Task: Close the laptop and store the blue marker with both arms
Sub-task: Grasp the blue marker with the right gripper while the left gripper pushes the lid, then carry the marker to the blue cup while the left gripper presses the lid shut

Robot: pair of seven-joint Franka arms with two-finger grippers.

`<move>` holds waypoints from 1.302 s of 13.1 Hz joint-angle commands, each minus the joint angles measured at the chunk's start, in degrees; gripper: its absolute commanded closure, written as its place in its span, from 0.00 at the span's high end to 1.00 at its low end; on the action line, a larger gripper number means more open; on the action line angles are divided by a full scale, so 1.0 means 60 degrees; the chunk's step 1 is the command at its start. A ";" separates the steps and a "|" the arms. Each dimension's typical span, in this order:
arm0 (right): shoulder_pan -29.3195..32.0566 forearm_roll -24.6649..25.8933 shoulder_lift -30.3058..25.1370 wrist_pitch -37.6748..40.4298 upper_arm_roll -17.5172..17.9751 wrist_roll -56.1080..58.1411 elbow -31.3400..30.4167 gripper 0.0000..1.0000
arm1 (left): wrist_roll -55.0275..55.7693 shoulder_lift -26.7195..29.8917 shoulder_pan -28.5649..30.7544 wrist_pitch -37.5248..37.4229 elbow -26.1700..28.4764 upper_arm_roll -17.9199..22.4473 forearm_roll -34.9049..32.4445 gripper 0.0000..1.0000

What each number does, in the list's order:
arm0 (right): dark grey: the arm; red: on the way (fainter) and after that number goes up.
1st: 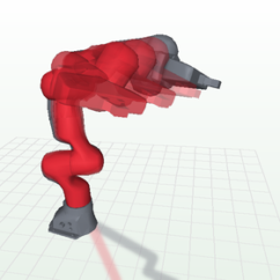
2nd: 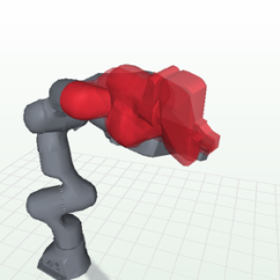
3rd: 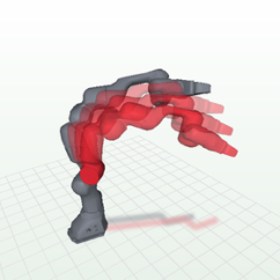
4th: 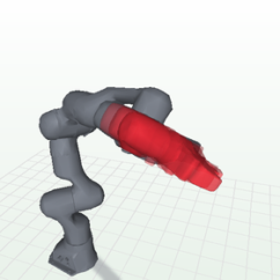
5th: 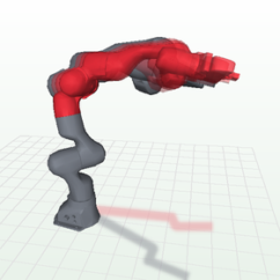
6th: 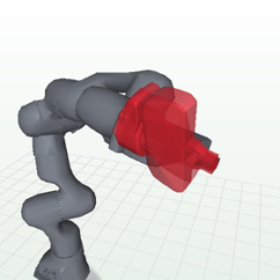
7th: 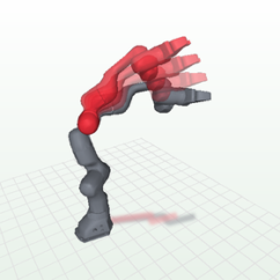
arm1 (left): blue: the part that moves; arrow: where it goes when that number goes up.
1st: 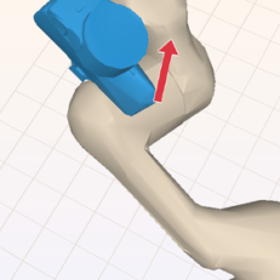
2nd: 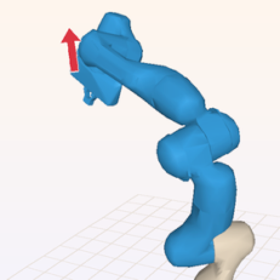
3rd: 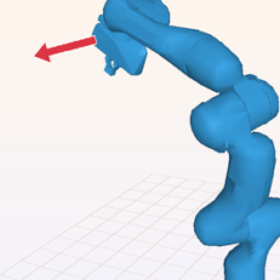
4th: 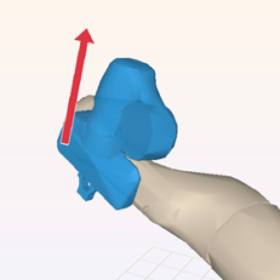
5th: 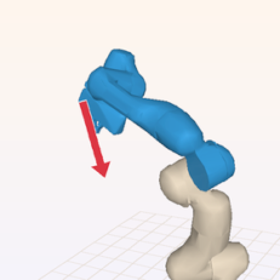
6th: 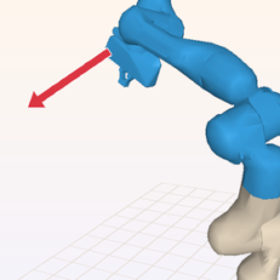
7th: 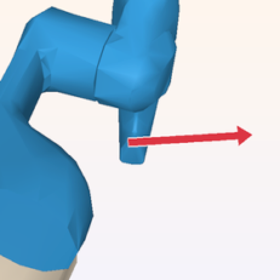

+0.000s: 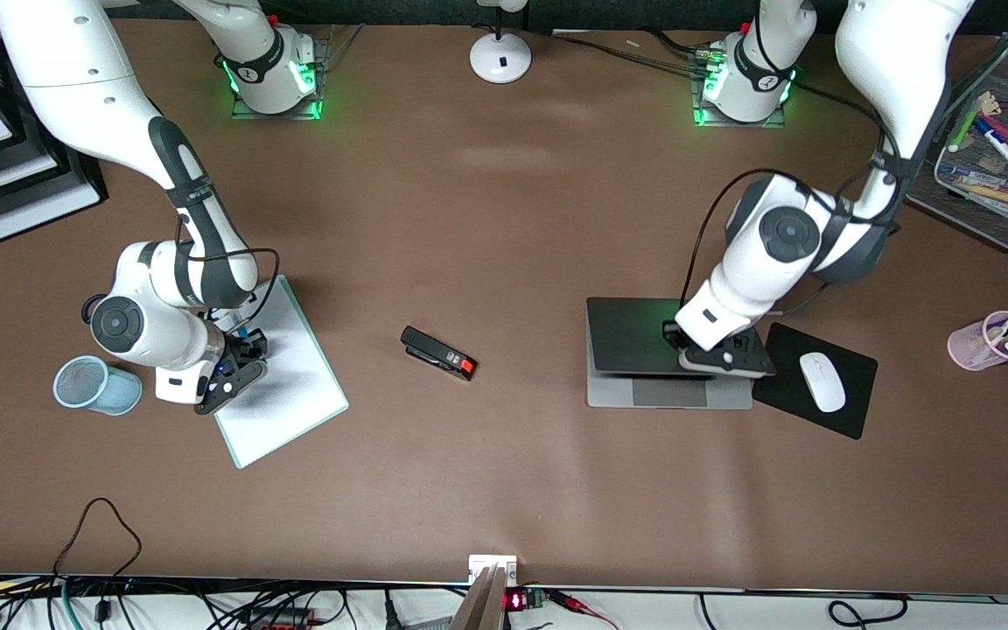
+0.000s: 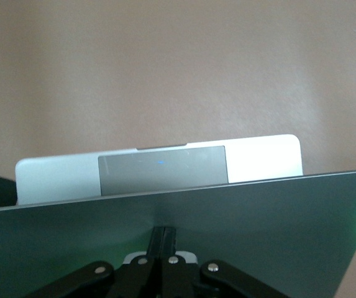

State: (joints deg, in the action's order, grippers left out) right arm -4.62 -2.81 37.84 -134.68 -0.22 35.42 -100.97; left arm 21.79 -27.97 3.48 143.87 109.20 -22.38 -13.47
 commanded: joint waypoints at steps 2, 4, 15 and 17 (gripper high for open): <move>0.0008 -0.0162 0.0079 0.0006 0.0022 -0.0059 0.0130 0.19 | -0.0115 -0.1136 0.0050 -0.0042 -0.1133 0.0098 -0.0275 0.00; 0.0008 -0.0162 0.0065 0.0020 0.0022 -0.0059 0.0144 0.10 | -0.0159 -0.1561 0.0035 -0.0042 -0.1442 0.0083 -0.0275 0.00; 0.0198 -0.0162 -0.1310 0.2465 -0.0051 0.1270 0.1404 0.00 | -0.0115 -0.2472 -0.0053 -0.0042 -0.1911 0.0083 -0.0671 0.00; 0.0562 -0.0177 -0.1706 0.2962 -0.0037 0.2221 0.1463 0.00 | -0.0115 -0.2472 -0.0039 -0.0042 -0.1911 0.0083 -0.0685 0.00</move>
State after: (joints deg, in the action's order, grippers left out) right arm -3.54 -2.82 30.31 -119.97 -0.81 42.71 -92.04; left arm 21.13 -42.15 3.23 144.13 99.08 -21.73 -15.87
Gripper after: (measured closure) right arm 0.824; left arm 0.991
